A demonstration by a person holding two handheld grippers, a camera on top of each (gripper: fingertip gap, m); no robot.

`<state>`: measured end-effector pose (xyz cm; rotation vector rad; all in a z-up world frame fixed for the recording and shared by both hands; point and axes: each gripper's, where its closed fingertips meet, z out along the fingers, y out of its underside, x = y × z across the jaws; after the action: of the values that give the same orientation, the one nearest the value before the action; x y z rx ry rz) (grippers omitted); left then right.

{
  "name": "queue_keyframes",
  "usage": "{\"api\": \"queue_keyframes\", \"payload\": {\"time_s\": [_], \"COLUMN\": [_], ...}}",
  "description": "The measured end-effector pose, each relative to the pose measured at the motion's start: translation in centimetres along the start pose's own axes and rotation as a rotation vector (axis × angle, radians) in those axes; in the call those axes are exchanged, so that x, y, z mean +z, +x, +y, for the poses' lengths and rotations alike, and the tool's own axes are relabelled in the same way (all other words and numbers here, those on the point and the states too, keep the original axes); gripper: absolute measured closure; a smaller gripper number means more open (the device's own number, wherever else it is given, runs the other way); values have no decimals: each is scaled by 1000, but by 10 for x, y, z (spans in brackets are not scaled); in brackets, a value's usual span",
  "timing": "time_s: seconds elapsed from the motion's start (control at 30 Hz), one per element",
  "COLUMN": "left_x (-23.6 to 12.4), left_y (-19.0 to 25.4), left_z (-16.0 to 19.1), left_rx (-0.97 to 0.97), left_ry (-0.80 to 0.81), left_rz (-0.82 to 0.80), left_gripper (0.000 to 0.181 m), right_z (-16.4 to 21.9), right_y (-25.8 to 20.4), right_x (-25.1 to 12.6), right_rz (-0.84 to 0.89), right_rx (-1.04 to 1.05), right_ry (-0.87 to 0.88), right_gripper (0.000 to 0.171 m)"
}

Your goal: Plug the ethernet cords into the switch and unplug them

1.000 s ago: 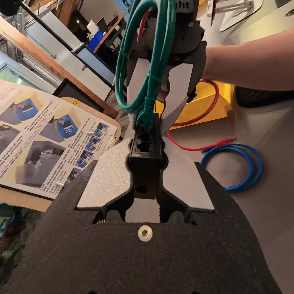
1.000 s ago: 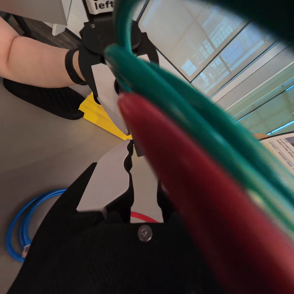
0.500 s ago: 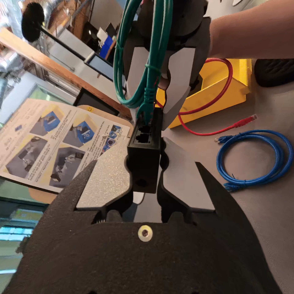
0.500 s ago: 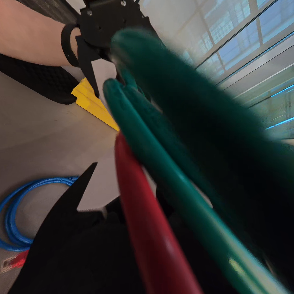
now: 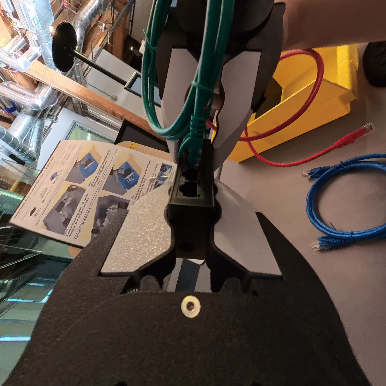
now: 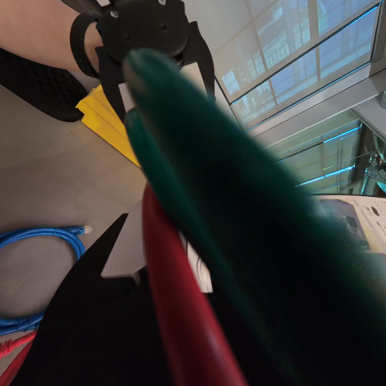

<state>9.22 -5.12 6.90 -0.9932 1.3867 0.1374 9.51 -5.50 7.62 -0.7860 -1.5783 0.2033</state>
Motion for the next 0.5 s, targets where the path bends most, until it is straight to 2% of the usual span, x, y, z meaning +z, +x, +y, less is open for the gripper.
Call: {"api": "queue_keyframes", "payload": {"time_s": [0.03, 0.17, 0.2, 0.33, 0.5], "left_x": [0, 1, -1, -16, -38], "left_y": [-3, -17, -23, -58, -87], "left_z": [2, 7, 11, 39, 72], "left_rx": [15, 95, 94, -20, -108], "left_ry": [-17, -78, -106, -221, -349], "left_rz": [-22, -149, -180, -295, -375], "left_gripper": [151, 151, 151, 151, 152], "right_z": [1, 4, 5, 4, -10], "right_y": [2, 14, 17, 20, 6], "right_x": [1, 2, 2, 3, 15], "right_rz": [14, 92, 105, 133, 91], "right_rx": [2, 27, 42, 44, 10], "right_ry": [-9, -9, -5, 14, 42], "right_gripper": [72, 80, 139, 140, 141]}}
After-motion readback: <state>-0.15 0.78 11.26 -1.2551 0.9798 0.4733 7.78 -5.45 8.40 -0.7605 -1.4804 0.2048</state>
